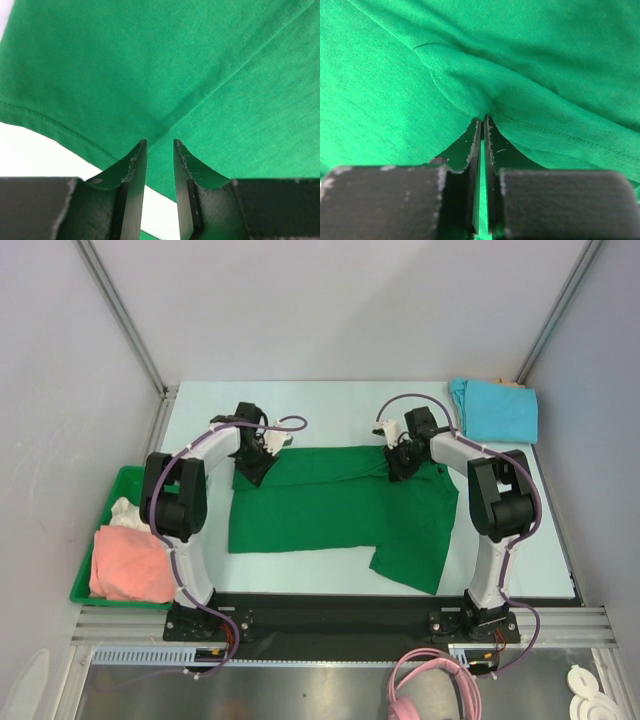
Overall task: Fold and stack the t-shirts
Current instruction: Fold the tshirt
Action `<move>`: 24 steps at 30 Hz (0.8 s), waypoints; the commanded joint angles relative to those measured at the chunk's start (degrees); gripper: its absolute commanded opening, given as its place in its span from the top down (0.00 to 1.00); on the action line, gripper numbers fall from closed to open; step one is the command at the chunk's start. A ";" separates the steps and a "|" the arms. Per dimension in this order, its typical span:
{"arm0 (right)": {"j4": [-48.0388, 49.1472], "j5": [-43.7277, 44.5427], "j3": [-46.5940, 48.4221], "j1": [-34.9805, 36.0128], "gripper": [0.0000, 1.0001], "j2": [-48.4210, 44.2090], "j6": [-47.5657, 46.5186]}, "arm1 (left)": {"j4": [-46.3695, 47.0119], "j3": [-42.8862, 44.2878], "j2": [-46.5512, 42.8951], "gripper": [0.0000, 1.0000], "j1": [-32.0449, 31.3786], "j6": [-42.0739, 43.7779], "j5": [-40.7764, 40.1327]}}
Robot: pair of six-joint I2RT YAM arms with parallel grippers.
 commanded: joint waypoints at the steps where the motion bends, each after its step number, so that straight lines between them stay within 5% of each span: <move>1: -0.52 1.80 0.09 1.05 0.99 -4.53 -1.48 | 0.01 2.18 0.38 0.68 -0.10 -0.41 0.95; 24: -6.86 4.53 -9.14 9.14 0.98 -16.49 -3.85 | 0.89 3.68 1.44 0.67 0.08 -0.85 1.92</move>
